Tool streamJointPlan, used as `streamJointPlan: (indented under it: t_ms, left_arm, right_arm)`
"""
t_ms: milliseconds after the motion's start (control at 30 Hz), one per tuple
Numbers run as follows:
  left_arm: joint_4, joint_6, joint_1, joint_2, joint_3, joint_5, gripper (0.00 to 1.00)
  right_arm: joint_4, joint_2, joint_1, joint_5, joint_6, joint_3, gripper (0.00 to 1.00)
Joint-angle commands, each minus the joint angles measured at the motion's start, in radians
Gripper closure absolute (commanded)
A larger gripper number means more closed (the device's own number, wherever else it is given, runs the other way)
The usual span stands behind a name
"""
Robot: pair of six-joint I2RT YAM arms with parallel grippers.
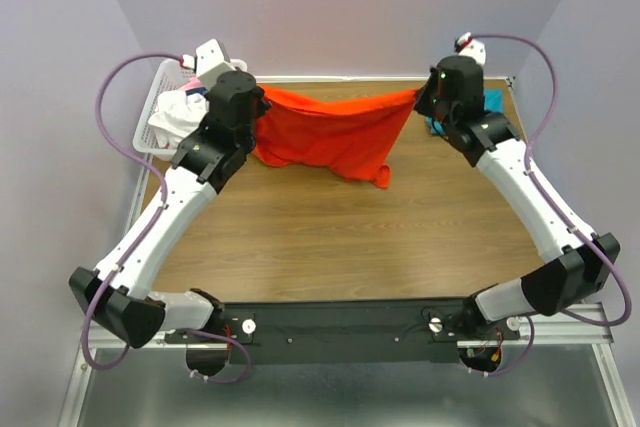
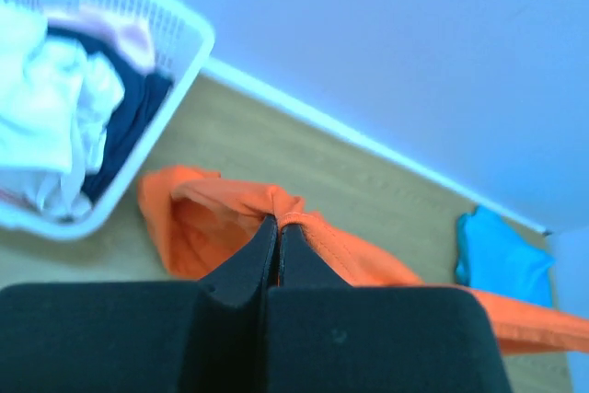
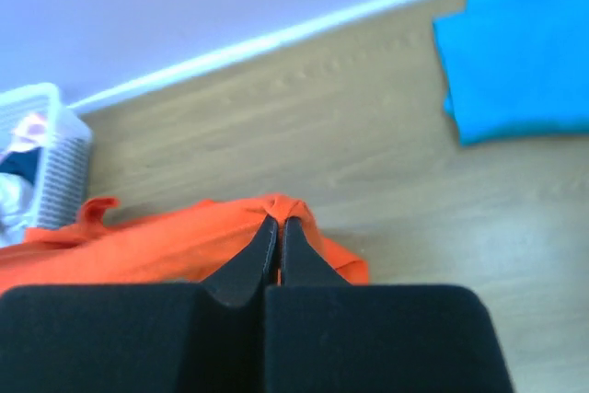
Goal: Fold and stack the t-shirts
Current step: Flatten the tshirt out
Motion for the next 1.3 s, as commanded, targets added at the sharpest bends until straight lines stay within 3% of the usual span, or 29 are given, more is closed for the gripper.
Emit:
streamJointPlan:
  t_ms: [0, 200, 367, 567, 767, 900, 1000, 1133, 1267]
  left_arm:
    - [0.085, 0.185, 0.001, -0.070, 0.119, -0.026, 1.00]
    - [0.263, 0.340, -0.001, -0.252, 0.167, 0.193, 1.00]
    - [0.265, 0.400, -0.001, -0.322, 0.303, 0.400, 1.00]
    - [0.233, 0.417, -0.001, -0.294, 0.474, 0.543, 1.00]
    - [0.194, 0.430, -0.001, -0.210, 0.566, 0.476, 1.00]
    - [0.203, 0.444, -0.001, -0.126, 0.563, 0.245, 1.00]
    - [0.176, 0.461, 0.010, 0.003, 0.619, 0.153, 1.00]
    - [0.162, 0.461, 0.076, 0.215, 0.751, 0.154, 1.00]
    - [0.125, 0.463, 0.150, 0.391, 0.964, 0.233, 1.00]
  right_arm:
    - [0.014, -0.023, -0.001, -0.049, -0.149, 0.202, 0.99]
    - [0.011, -0.109, -0.002, -0.113, -0.220, 0.377, 0.99]
    - [0.006, -0.201, -0.001, -0.198, -0.238, 0.487, 0.99]
    - [-0.002, -0.236, -0.001, -0.296, -0.249, 0.579, 0.99]
    - [0.000, -0.198, -0.002, -0.270, -0.287, 0.642, 0.99]
    - [0.000, -0.097, -0.001, -0.187, -0.329, 0.690, 0.99]
    - [0.003, 0.012, -0.001, -0.058, -0.379, 0.742, 0.99]
    - [0.029, 0.145, -0.039, 0.051, -0.430, 0.806, 0.99]
    - [0.058, 0.268, -0.126, -0.040, -0.412, 0.893, 0.99]
